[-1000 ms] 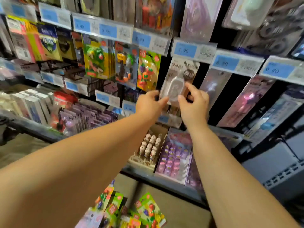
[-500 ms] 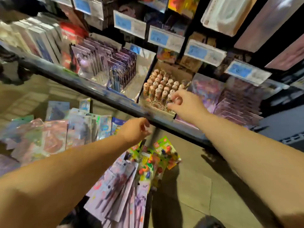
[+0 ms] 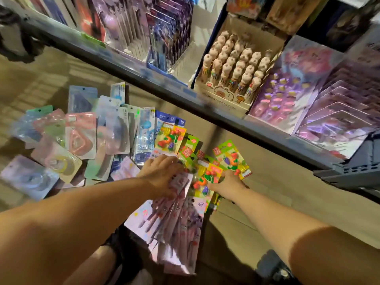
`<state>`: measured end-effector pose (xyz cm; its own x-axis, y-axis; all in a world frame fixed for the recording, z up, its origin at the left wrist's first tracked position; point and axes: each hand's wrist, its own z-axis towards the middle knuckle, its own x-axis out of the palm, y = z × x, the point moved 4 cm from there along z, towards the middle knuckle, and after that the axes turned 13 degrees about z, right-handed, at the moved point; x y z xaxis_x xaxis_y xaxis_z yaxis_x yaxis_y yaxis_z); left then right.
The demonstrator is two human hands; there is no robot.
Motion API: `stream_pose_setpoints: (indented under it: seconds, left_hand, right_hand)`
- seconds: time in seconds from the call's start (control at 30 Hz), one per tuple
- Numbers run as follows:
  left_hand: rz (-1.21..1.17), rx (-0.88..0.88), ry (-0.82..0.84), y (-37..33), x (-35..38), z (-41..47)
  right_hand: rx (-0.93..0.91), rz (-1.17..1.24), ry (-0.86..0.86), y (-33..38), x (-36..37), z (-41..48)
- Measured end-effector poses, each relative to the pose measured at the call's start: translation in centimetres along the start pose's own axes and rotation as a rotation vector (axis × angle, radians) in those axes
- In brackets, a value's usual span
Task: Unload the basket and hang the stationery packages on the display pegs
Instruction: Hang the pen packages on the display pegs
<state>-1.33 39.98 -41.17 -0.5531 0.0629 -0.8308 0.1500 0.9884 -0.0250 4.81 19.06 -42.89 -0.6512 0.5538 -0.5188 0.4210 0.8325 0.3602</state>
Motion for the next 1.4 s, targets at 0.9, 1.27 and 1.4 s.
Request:
stream_pose_setpoints:
  seconds: [0.9,1.27,1.4]
  left_hand:
    - [-0.038,0.004,0.068,6.4,4.7,-1.9]
    - [-0.279,-0.27,0.003,6.4,4.4,-1.5]
    - [-0.364,-0.31,-0.041,6.6,3.9,-1.0]
  right_hand:
    - [0.008,0.369,0.17,1.0,11.3,-1.7]
    - [-0.031,0.841,0.353,3.0,9.9,-1.9]
    - [-0.078,0.859,0.327,3.3,9.6,-1.3]
